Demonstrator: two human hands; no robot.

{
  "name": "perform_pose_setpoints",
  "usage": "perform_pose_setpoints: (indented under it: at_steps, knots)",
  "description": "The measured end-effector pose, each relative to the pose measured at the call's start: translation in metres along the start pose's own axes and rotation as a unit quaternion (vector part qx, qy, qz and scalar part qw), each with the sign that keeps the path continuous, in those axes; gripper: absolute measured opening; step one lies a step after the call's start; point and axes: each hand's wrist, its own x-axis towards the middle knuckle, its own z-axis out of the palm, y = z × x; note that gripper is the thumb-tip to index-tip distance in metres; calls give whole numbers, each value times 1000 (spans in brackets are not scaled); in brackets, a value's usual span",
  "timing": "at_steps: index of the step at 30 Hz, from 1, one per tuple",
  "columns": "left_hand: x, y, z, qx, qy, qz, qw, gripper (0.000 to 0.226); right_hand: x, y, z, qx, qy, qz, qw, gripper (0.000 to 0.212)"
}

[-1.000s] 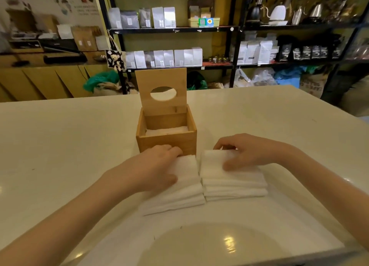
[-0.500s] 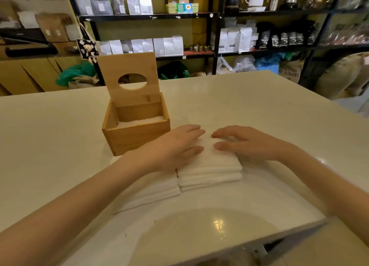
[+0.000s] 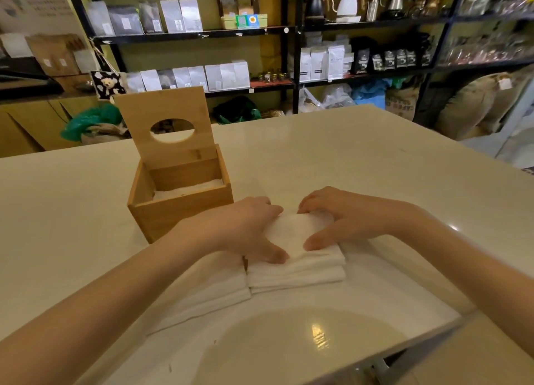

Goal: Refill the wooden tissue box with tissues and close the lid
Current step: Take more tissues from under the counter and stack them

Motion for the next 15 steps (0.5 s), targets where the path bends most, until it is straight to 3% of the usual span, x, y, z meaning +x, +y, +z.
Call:
perform_pose_setpoints:
  at_steps: [8, 15]
  knots:
    - [8, 4, -6, -6, -20, 0, 1000, 43, 1, -8, -1, 59, 8, -14, 998, 24]
    - [2, 2, -10, -70, 15, 29, 997, 36, -4, -11, -13, 108, 17, 0, 994, 36]
